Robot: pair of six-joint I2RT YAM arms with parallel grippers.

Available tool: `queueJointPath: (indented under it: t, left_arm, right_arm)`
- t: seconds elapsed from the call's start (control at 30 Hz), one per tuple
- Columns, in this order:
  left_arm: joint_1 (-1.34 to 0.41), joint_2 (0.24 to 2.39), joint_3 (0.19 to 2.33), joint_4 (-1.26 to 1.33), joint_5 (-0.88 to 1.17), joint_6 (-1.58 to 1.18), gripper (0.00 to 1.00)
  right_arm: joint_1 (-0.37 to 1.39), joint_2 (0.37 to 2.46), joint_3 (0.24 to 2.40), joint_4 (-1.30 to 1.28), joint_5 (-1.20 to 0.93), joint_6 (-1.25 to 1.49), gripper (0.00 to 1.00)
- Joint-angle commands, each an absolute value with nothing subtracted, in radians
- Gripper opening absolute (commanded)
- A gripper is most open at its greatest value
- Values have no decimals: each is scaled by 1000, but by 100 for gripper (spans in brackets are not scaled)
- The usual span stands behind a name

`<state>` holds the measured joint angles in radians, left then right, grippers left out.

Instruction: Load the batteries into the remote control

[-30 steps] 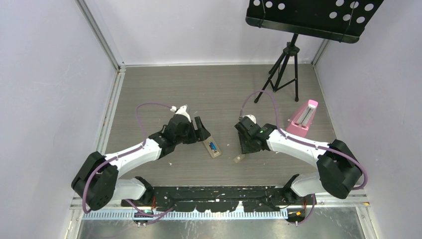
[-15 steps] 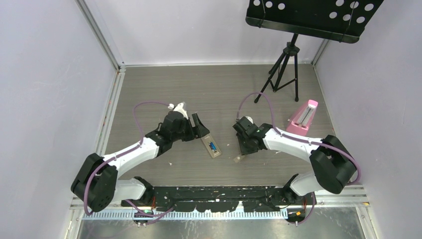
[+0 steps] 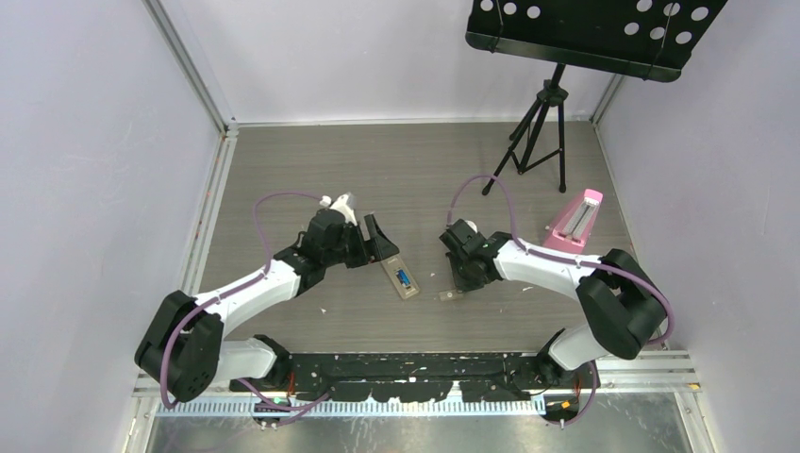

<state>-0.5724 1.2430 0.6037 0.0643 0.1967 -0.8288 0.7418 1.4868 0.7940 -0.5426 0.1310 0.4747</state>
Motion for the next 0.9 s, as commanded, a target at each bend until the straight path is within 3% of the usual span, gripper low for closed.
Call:
queueJointPath:
  t: [0.0,0.4,0.87]
  left_arm:
    - [-565,1232,634,118,250,-821,75]
    - [-578,1291,608,326,457,-838,70]
    - [-650,1468,631,530,569,-1059,58]
  right_arm:
    - [735,1472,825,-533,120,491,1]
    - [735,1226,815,-466,156,576,0]
    - [734,1177,843,-319,35,646,0]
